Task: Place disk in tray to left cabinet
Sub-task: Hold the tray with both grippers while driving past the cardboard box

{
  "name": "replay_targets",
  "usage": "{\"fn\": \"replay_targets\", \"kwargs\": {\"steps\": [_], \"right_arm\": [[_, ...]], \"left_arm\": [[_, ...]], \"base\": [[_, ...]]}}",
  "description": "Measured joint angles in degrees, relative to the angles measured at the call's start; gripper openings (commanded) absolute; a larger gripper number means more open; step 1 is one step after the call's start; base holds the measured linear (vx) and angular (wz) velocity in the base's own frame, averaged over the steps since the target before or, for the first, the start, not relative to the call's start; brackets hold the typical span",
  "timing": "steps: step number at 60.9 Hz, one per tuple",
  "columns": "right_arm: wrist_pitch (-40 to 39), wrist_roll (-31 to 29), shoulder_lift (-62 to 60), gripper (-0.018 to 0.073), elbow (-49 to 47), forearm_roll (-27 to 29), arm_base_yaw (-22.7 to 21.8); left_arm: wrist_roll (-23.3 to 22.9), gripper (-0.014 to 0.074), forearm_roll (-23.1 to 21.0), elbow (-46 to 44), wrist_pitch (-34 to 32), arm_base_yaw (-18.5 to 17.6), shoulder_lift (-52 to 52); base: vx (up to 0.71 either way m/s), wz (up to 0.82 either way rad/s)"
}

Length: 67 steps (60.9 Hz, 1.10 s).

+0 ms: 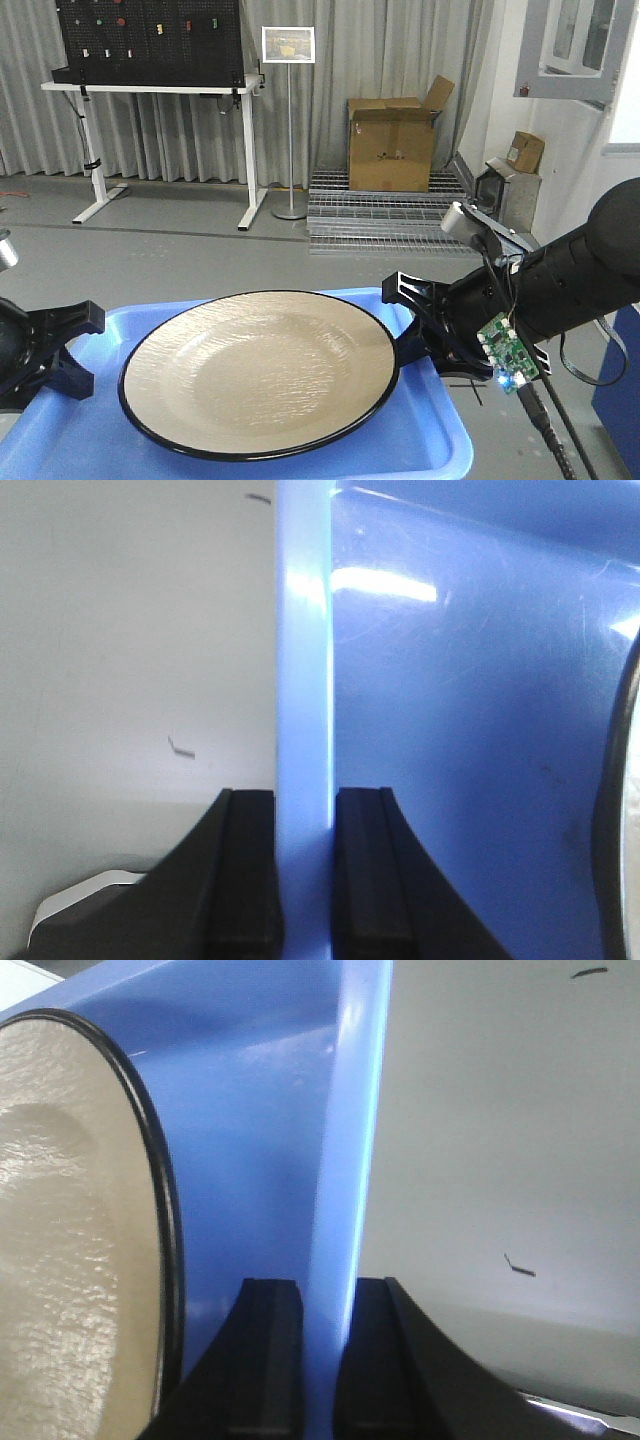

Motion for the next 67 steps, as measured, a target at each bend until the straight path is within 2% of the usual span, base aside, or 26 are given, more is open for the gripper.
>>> {"fn": "replay_targets", "kwargs": {"steps": [67], "right_arm": [[0.0, 0.0, 0.0, -0.0006, 0.0, 0.0, 0.0]], "left_arm": [[0.0, 0.0000, 0.0, 0.0, 0.0, 0.0, 0.0]], "base": [[0.60, 0.00]]}}
